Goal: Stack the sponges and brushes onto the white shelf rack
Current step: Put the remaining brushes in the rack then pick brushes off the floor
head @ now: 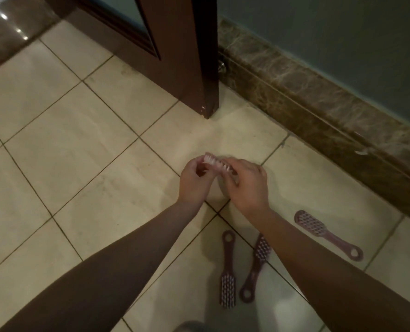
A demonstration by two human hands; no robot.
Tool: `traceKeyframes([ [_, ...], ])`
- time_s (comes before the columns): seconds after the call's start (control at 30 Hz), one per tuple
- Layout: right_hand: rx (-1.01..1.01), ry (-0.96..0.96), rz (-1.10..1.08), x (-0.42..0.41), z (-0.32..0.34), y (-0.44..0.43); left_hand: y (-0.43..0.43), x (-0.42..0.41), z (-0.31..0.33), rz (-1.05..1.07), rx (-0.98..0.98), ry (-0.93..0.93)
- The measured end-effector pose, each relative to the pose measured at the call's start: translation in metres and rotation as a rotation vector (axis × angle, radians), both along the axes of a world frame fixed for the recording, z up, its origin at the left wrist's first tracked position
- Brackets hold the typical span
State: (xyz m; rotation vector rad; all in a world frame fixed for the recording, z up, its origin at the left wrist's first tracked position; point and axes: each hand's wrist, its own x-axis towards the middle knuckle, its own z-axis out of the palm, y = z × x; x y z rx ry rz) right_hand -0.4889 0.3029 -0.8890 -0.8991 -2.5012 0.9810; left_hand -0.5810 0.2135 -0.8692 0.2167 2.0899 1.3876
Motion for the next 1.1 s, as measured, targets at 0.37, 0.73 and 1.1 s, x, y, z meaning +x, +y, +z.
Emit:
traceKeyframes([
  [0.37,-0.719,-0.291,0.311,0.029,0.015,-0.021,-0.003,0.022,0.012,0.100,-0.017,-0.174],
  [0.73,0.062,-0.744,0.987,0.056,0.029,-0.051,-0.037,0.047,0.018,-0.177,-0.191,-0.275],
  [1.1,0.535,-0.695,1.093,0.063,0.024,-0.058,-0.037,0.047,0.021,-0.238,-0.189,-0.246],
])
